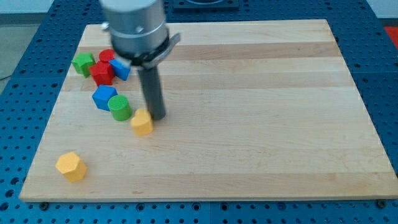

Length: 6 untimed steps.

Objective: Move yellow heart to yellow hexagon

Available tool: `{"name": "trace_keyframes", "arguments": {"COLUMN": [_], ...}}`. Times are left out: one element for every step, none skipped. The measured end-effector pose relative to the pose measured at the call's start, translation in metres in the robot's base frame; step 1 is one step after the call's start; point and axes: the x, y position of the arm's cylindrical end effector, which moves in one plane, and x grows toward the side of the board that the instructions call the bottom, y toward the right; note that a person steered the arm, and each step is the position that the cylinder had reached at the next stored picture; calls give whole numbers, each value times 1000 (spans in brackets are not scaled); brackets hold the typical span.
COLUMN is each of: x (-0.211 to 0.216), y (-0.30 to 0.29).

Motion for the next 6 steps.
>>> {"name": "trace_keyframes", "arguments": {"x": [37, 31, 27, 55, 74, 75], "y": [-40, -35, -34, -50, -55, -51]}}
